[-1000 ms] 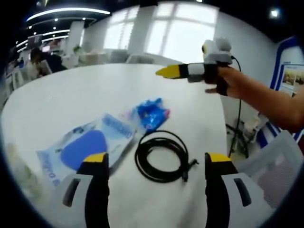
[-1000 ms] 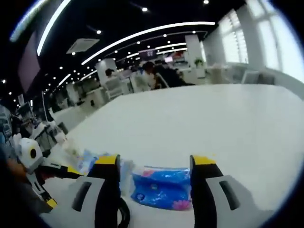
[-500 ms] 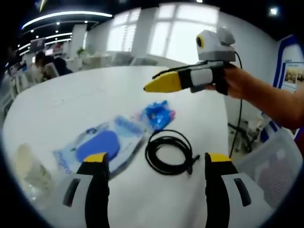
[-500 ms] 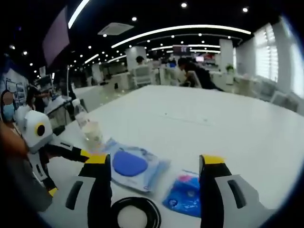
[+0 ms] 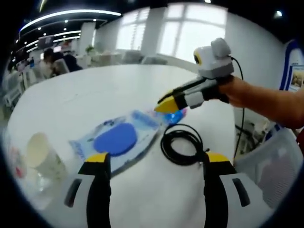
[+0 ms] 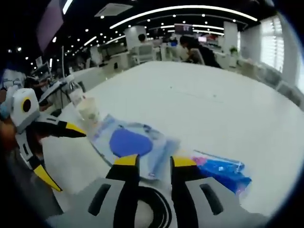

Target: Arrange the tabletop items into an orderly group along one side of the table until the central work area is clear of visible clutter.

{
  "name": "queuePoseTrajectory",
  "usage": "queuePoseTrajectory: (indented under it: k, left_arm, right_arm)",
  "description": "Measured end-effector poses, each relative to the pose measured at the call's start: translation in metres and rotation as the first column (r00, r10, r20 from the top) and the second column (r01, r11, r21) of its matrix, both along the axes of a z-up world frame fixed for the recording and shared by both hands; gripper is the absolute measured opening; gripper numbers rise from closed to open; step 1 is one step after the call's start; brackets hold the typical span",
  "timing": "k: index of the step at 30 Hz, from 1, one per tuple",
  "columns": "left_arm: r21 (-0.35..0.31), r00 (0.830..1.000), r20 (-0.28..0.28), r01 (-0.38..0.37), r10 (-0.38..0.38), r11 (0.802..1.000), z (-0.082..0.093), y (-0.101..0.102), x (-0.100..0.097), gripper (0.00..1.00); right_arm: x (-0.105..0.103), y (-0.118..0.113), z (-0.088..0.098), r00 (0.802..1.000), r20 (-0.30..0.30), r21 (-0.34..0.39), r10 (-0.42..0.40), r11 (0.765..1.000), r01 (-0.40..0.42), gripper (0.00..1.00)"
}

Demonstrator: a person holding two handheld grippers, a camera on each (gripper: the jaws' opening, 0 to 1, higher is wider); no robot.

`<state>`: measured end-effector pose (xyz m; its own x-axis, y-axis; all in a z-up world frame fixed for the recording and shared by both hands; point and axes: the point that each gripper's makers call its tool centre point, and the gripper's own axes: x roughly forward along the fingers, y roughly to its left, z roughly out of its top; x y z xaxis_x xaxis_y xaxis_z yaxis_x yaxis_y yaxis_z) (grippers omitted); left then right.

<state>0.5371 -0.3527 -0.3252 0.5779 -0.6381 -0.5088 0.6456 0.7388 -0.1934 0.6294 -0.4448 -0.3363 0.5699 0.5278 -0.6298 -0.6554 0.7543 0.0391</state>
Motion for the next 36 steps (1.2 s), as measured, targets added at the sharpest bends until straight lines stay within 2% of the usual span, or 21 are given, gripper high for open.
queuePoseTrajectory:
  k: [3, 7, 15, 19, 22, 24, 26, 28, 30, 32, 36]
  left_arm:
    - [0.004, 1.000, -0.006, -0.008, 0.009, 1.000, -0.003, 0.003, 0.001, 0.76]
    - [0.008, 1.000, -0.018, -0.020, 0.020, 1.000, -0.008, 0.007, 0.002, 0.75]
    - [0.004, 0.999, -0.019, -0.031, 0.031, 1.000, -0.008, 0.008, 0.007, 0.75]
    - [0.018, 0.999, -0.017, -0.043, 0.043, 0.999, -0.011, 0.012, 0.010, 0.74]
    - [0.041, 0.997, 0.005, -0.073, 0.073, 0.996, -0.010, 0.018, 0.015, 0.74]
    - [0.100, 0.993, 0.032, -0.119, 0.117, 0.988, -0.012, 0.032, 0.021, 0.72]
    - [0.095, 0.988, 0.033, -0.154, 0.152, 0.983, -0.012, 0.037, 0.023, 0.70]
    - [0.117, 0.976, 0.001, -0.215, 0.217, 0.969, -0.019, 0.051, 0.026, 0.67]
    - [0.117, 0.965, -0.001, -0.260, 0.261, 0.959, -0.023, 0.061, 0.030, 0.64]
    - [0.116, 0.956, -0.023, -0.288, 0.293, 0.950, -0.027, 0.067, 0.031, 0.61]
    - [0.146, 0.951, -0.018, -0.302, 0.308, 0.942, -0.036, 0.072, 0.036, 0.52]
  right_arm:
    - [0.003, 0.002, -0.008, 0.999, -0.029, 0.000, -0.019, 1.000, 0.019, 0.25]
    - [0.006, 0.002, -0.022, 0.997, -0.067, -0.026, -0.033, 0.999, 0.031, 0.23]
    - [0.010, -0.001, -0.032, 0.992, -0.103, -0.045, -0.067, 0.997, 0.063, 0.21]
    - [0.013, -0.001, -0.037, 0.990, -0.118, -0.049, -0.075, 0.996, 0.069, 0.20]
    - [0.012, 0.000, -0.039, 0.988, -0.134, -0.048, -0.082, 0.996, 0.077, 0.20]
    - [0.011, 0.000, -0.040, 0.987, -0.139, -0.046, -0.083, 0.996, 0.077, 0.19]
    - [0.011, 0.001, -0.041, 0.986, -0.142, -0.044, -0.082, 0.996, 0.076, 0.20]
    - [0.011, 0.002, -0.040, 0.987, -0.141, -0.041, -0.081, 0.996, 0.076, 0.20]
    - [0.010, 0.003, -0.040, 0.987, -0.142, -0.041, -0.080, 0.996, 0.074, 0.18]
    - [0.010, 0.002, -0.041, 0.987, -0.143, -0.044, -0.077, 0.996, 0.072, 0.18]
    - [0.010, 0.000, -0.043, 0.985, -0.151, -0.045, -0.082, 0.996, 0.076, 0.15]
